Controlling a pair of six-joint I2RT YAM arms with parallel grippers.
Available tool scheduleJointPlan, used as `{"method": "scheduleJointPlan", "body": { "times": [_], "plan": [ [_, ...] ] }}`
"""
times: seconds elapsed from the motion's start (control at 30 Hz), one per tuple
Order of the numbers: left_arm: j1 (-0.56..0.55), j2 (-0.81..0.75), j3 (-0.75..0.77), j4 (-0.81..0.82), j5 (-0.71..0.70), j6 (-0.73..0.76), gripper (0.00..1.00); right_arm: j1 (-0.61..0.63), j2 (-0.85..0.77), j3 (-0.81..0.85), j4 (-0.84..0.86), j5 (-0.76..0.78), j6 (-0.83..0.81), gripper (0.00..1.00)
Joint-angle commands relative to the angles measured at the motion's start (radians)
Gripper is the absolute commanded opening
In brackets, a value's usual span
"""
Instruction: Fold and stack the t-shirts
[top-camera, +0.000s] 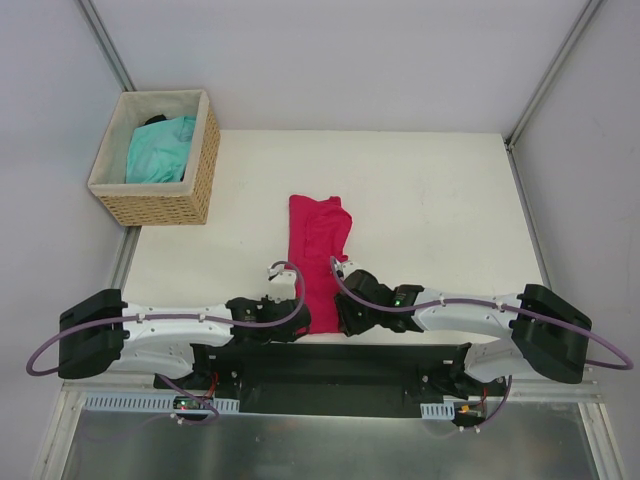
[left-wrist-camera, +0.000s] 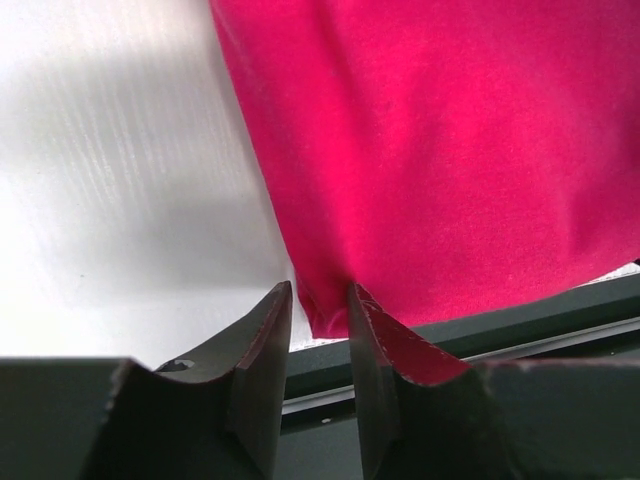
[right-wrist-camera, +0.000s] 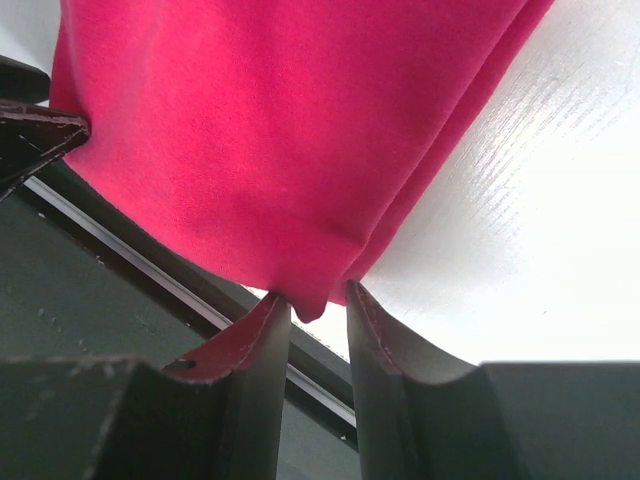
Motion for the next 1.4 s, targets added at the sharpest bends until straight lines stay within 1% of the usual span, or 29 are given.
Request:
{"method": "scheduleJointPlan", "body": {
  "times": [0.0,0.13,0.2,0.23,0.27,0.3,0.33,0.4,0.5,0.6,0.63,0.77,0.97,1.1,1.2,1.23,1.3,1.33,1.37],
  "plan": [
    [-0.011,0.029,0.036,0.006,-0.014,-0.016,0.28,0.006,0.007,0.040,-0.011,0.026,-0.020,0.31],
    [-0.011,0.042,0.048,0.012,-0.019,-0.005,0.21,0.005,0.010,0.042,-0.011,0.023,-0.021,0.30],
    [-0.011,0.043,0.050,0.012,-0.016,-0.005,0.16,0.005,0.009,0.043,-0.009,0.023,-0.021,0.29],
    [-0.011,0.043,0.050,0.012,-0.014,-0.004,0.13,0.006,0.009,0.042,-0.009,0.023,-0.023,0.25],
    [-0.012,0.040,0.052,0.009,-0.014,0.001,0.05,0.006,0.007,0.042,-0.009,0.023,-0.024,0.22],
    [-0.012,0.034,0.052,0.011,-0.015,0.004,0.02,0.006,0.007,0.042,-0.009,0.023,-0.026,0.17],
    [-0.011,0.029,0.052,0.011,-0.017,0.005,0.00,0.005,0.008,0.042,-0.011,0.020,-0.029,0.08],
    [-0.011,0.020,0.052,0.008,-0.025,0.010,0.00,0.006,0.010,0.046,-0.017,0.026,-0.029,0.01],
    [-0.012,0.002,0.053,-0.003,-0.043,0.022,0.00,0.005,-0.011,0.047,-0.029,0.041,-0.033,0.01],
    [-0.011,-0.010,0.076,-0.040,-0.074,0.054,0.00,0.005,-0.050,0.069,-0.089,0.085,-0.047,0.01],
    [-0.011,-0.014,0.097,-0.055,-0.100,0.063,0.00,0.005,-0.060,0.092,-0.131,0.116,-0.064,0.01],
    [-0.009,-0.014,0.162,-0.115,-0.155,0.131,0.00,0.003,-0.093,0.151,-0.202,0.170,-0.105,0.01],
    [0.015,-0.003,0.237,-0.156,-0.178,0.194,0.00,-0.029,-0.062,0.235,-0.261,0.156,-0.150,0.01],
    [0.086,-0.024,0.285,-0.173,-0.157,0.244,0.00,-0.086,-0.041,0.316,-0.299,0.118,-0.182,0.01],
    [0.136,-0.049,0.331,-0.211,-0.123,0.287,0.00,-0.141,-0.008,0.387,-0.372,0.078,-0.211,0.01],
    [0.182,-0.055,0.346,-0.224,-0.108,0.298,0.00,-0.158,0.001,0.448,-0.421,0.049,-0.234,0.01],
    [0.224,-0.061,0.396,-0.251,-0.065,0.333,0.00,-0.211,0.034,0.505,-0.461,0.017,-0.256,0.01],
    [0.267,-0.060,0.413,-0.259,-0.046,0.346,0.00,-0.234,0.047,0.561,-0.493,-0.031,-0.276,0.01],
    [0.287,-0.050,0.436,-0.264,-0.031,0.373,0.00,-0.257,0.061,0.588,-0.507,-0.072,-0.283,0.01]
  ]
}}
